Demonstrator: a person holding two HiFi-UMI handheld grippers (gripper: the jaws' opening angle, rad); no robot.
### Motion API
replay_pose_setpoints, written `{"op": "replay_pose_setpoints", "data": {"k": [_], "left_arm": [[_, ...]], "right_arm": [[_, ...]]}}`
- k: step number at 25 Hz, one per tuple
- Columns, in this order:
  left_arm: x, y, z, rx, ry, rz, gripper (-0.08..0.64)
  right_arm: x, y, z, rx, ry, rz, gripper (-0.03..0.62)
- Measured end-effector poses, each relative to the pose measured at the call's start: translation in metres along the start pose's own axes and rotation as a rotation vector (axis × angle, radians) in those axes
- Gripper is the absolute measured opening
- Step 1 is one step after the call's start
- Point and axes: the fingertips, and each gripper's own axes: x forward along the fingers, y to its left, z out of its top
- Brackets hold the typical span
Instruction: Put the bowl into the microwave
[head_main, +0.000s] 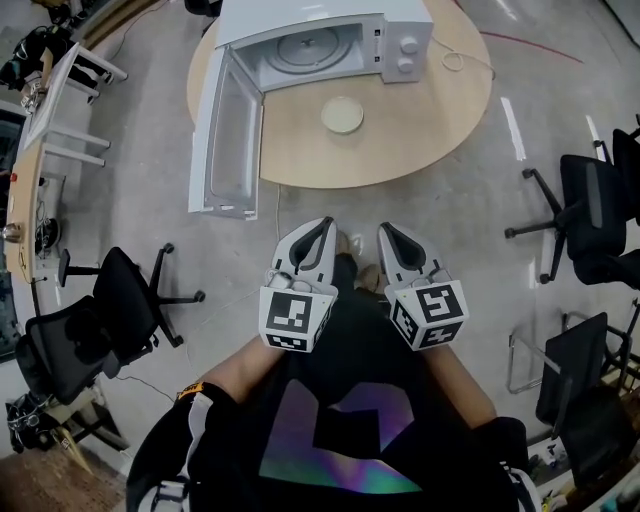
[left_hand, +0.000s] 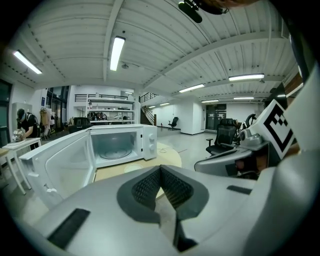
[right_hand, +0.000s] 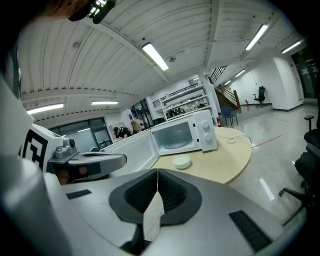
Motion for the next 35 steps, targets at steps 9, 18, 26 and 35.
{"op": "replay_pose_setpoints", "data": {"k": [9,18,26,35], "left_arm": [[0.043,0.02,-0.004,-0.051,0.021,-0.011,0.046],[0.095,0.063,0.018,-0.095,0.007,-0.002,0.046],[0.133,0.118,0.035,-0.154,-0.039,0.035,0.046],[0.161,0.174,0.047,-0.21,-0.07,0.038,0.046]], "right_arm": [[0.034,-0.026,0.002,-0.002,0.07,-0.015,0.017],[0.09,-0.05,0.029,-0.028,0.132,-0.013,0.017],[0.143,-0.067,0.054,-0.062,0.187,-0.03,0.017],[0.196,-0.078,0.077,-0.052,0.227,-0.057,0.017]]}}
